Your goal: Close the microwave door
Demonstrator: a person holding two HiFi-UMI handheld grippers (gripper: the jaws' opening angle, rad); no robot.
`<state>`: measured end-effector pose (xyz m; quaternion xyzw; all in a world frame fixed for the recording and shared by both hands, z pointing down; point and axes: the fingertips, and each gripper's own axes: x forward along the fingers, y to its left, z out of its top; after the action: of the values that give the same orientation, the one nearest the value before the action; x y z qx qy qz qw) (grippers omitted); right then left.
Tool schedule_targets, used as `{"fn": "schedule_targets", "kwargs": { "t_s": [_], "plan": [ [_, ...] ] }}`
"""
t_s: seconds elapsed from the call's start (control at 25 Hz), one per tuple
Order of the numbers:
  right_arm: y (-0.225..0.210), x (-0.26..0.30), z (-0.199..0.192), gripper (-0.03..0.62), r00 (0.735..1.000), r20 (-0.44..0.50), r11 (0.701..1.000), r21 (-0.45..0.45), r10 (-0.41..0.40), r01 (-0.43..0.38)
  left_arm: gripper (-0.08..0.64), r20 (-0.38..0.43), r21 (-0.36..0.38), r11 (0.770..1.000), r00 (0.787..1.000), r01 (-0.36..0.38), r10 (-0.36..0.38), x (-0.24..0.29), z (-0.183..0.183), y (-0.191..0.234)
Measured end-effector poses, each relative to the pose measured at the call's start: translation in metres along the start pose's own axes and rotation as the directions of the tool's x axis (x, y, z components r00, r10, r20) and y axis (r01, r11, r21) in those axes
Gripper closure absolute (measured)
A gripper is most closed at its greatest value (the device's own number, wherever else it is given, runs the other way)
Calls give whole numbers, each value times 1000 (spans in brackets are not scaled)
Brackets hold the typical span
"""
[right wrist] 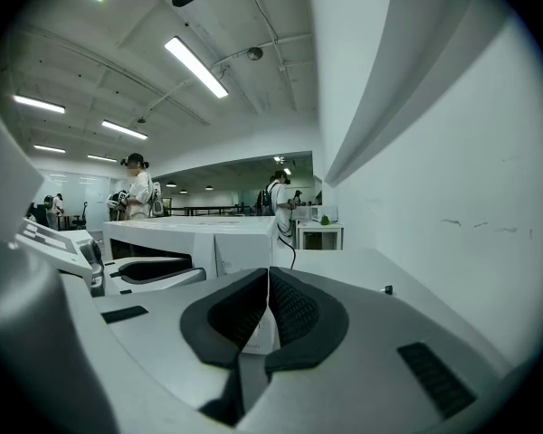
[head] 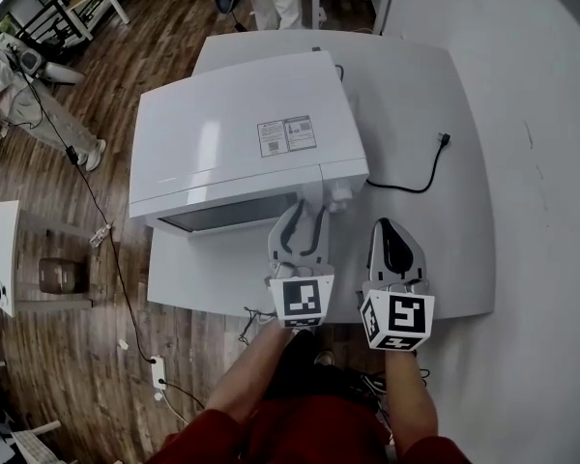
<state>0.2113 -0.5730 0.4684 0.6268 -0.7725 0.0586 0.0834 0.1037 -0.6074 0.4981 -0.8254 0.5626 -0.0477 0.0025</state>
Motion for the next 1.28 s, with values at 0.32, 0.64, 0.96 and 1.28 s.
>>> {"fn": "schedule_targets", "kwargs": {
  "t_s": [0.32,0.64,0.96,1.28],
  "plan": [
    [14,-21,23,565,998,54,999,-21,31,-30,413,15,-22,1000,1000,-19,19,-33,28,7],
    [39,-55,64,565,985,146,995,-42,97,-91,414,10,-11,996,996,-84,85,-89,64,31],
    [75,-85,108,565,948,253,981,-56,195,-187,416,47,-1,982,981,-190,189,-155,110,60],
    [100,-109,137,565,921,292,966,-94,256,-239,431,74,-2,967,964,-255,255,-208,146,77]
  ]
}}
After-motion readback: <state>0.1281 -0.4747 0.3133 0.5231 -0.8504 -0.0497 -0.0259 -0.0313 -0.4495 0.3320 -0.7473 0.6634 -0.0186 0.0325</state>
